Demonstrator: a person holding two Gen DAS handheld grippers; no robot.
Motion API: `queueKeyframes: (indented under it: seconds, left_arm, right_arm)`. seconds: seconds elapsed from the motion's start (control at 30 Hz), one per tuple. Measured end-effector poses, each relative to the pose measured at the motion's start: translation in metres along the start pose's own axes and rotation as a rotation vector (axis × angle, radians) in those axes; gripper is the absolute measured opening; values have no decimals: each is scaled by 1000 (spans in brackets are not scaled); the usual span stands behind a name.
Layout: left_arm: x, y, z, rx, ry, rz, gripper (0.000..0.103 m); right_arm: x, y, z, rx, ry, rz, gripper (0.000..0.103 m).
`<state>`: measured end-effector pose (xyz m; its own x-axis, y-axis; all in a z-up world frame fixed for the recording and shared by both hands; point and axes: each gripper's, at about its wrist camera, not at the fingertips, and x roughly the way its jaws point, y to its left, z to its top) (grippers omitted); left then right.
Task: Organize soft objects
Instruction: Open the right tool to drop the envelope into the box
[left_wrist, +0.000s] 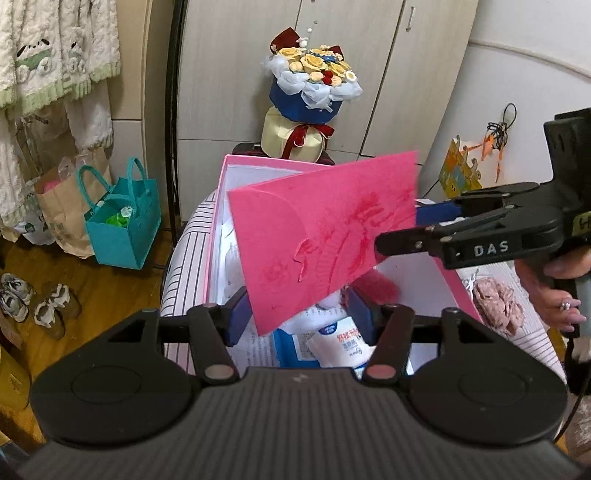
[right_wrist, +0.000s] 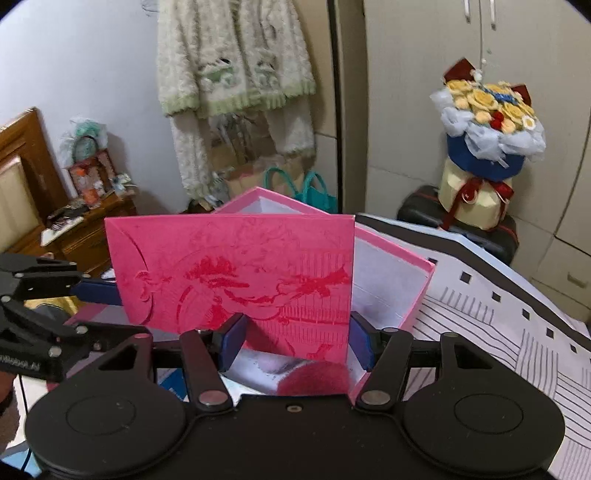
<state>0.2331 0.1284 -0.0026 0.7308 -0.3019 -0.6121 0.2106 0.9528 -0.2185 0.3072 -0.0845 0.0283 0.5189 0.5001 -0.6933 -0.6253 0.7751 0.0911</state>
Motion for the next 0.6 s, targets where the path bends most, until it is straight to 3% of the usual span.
queueKeyframes:
  seconds: [0.1, 0.2, 0.6]
  left_arm:
    - [0, -3, -2, 9, 3, 7, 67]
    - [-4, -8, -5, 40, -22, 48, 68]
    - [-42, -24, -8, 102, -52, 14, 68]
  right_arm:
    - [5, 9, -1, -36, 13, -57, 66]
    - [4, 15, -7, -50, 12, -101, 66]
    - [-39, 40, -19, -53, -26, -91, 66]
